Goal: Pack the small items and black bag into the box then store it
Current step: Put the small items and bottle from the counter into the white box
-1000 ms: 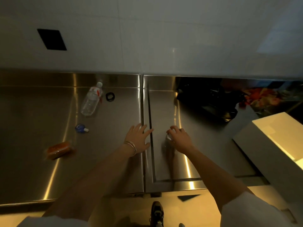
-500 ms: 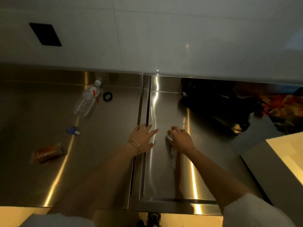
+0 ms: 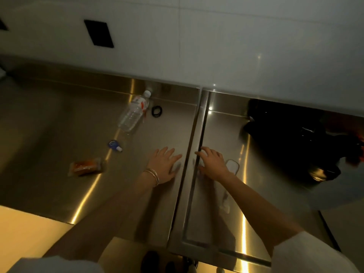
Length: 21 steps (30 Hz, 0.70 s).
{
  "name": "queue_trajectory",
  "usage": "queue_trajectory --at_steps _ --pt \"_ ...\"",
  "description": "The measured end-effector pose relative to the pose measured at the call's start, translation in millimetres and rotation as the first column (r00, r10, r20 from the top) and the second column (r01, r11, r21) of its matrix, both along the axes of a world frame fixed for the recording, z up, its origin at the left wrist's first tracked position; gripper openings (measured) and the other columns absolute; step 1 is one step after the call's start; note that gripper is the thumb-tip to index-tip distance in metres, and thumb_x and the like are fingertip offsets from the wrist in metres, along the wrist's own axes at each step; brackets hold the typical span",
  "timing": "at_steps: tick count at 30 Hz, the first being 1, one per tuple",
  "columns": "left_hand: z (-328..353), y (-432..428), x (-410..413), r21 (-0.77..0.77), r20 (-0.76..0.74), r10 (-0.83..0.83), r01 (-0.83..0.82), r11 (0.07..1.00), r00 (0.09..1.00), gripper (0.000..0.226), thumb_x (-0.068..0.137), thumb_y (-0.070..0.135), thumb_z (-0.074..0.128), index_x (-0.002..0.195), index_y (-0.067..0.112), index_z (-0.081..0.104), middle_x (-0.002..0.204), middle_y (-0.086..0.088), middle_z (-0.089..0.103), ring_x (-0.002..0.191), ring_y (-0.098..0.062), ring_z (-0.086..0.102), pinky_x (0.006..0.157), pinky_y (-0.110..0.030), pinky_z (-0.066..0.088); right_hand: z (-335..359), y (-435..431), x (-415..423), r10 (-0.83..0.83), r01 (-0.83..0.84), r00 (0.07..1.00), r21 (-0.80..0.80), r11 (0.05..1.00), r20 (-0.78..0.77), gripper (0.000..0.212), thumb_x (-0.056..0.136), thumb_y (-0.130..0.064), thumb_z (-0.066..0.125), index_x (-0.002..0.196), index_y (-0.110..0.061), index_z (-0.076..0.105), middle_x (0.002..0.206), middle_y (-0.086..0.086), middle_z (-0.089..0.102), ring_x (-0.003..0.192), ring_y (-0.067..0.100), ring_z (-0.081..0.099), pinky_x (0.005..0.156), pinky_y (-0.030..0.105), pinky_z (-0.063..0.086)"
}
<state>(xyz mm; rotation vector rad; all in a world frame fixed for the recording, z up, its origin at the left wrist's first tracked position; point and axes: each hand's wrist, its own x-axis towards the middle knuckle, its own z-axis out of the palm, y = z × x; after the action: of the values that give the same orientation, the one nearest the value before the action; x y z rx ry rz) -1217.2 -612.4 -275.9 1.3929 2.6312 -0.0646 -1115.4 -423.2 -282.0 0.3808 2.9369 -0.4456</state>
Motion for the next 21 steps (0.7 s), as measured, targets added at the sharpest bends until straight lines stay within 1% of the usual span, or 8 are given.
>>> queue_trajectory --at_steps 3,6,9,12,14,16,18,21 --pt "-1 -46 -22 -0.022 0.016 0.079 -0.078 0.997 0.997 0.062 0.088 0.041 0.047 0.144 0.028 0.024 0.152 -0.01 0.023 0.139 -0.033 0.019 0.113 -0.048 0.019 2 -31 -32 0.082 -0.082 0.997 0.006 0.997 -0.009 0.056 0.087 -0.028 0.056 0.139 -0.027 0.034 0.151 0.005 0.027 0.138 0.026 0.027 0.113 0.046 0.022" --pt "3 -94 -42 -0.02 0.02 0.115 -0.115 0.993 0.993 0.064 0.083 0.029 0.057 0.141 0.019 0.033 0.148 -0.017 0.03 0.135 -0.039 0.026 0.11 -0.049 0.021 5 -63 -64 0.131 -0.131 0.991 -0.003 0.991 -0.034 0.055 0.087 -0.023 0.056 0.139 -0.025 0.036 0.15 0.005 0.029 0.136 0.027 0.03 0.112 0.046 0.023" --pt "11 -139 -65 -0.053 -0.028 0.159 -0.161 0.986 0.987 0.065 0.077 0.026 0.062 0.137 0.016 0.039 0.144 -0.017 0.037 0.13 -0.038 0.035 0.106 -0.051 0.029 5 -93 -91 0.153 -0.153 0.987 -0.004 0.988 -0.052 0.054 0.087 -0.019 0.055 0.138 -0.026 0.036 0.149 0.005 0.031 0.136 0.026 0.031 0.112 0.045 0.024" --pt "9 -180 -86 0.012 -0.074 0.179 -0.179 0.984 0.981 0.068 0.059 0.018 0.074 0.123 0.011 0.055 0.123 -0.019 0.057 0.111 -0.042 0.054 0.093 -0.05 0.043 1 -123 -116 0.173 -0.174 0.983 -0.007 0.985 -0.06 0.051 0.089 -0.019 0.054 0.137 -0.026 0.037 0.148 0.004 0.032 0.135 0.025 0.033 0.11 0.044 0.024" --pt "6 -202 -99 0.046 -0.083 0.194 -0.191 0.981 0.977 0.06 0.058 0.014 0.073 0.116 0.01 0.06 0.116 -0.02 0.061 0.107 -0.042 0.057 0.09 -0.05 0.045 -1 -141 -132 0.187 -0.188 0.98 -0.015 0.982 -0.067 0.049 0.09 -0.021 0.052 0.137 -0.025 0.038 0.148 0.004 0.033 0.134 0.025 0.034 0.11 0.042 0.025" --pt "6 -220 -112 0.018 -0.05 0.206 -0.206 0.978 0.977 0.061 0.064 0.015 0.069 0.123 0.011 0.056 0.122 -0.02 0.057 0.113 -0.04 0.052 0.096 -0.047 0.04 -2 -159 -150 0.216 -0.218 0.973 -0.013 0.976 -0.076 0.049 0.09 -0.021 0.052 0.137 -0.023 0.039 0.147 0.005 0.035 0.132 0.026 0.036 0.109 0.039 0.027" --pt "7 -230 -122 -0.088 0.002 0.24 -0.239 0.967 0.971 0.064 0.072 0.02 0.063 0.133 0.015 0.043 0.132 -0.013 0.047 0.12 -0.033 0.045 0.1 -0.039 0.033 -2 -176 -166 0.248 -0.25 0.966 -0.015 0.968 -0.075 0.05 0.088 -0.019 0.054 0.136 -0.02 0.04 0.145 0.007 0.037 0.129 0.027 0.04 0.106 0.037 0.031" --pt "6 -239 -136 -0.16 0.023 0.245 -0.238 0.958 0.969 0.057 0.078 0.024 0.057 0.131 0.019 0.04 0.13 -0.007 0.045 0.116 -0.028 0.045 0.093 -0.034 0.036 -2 -199 -187 0.276 -0.281 0.957 -0.053 0.958 -0.084 0.05 0.086 -0.014 0.055 0.134 -0.018 0.043 0.143 0.009 0.041 0.125 0.031 0.043 0.102 0.038 0.035"
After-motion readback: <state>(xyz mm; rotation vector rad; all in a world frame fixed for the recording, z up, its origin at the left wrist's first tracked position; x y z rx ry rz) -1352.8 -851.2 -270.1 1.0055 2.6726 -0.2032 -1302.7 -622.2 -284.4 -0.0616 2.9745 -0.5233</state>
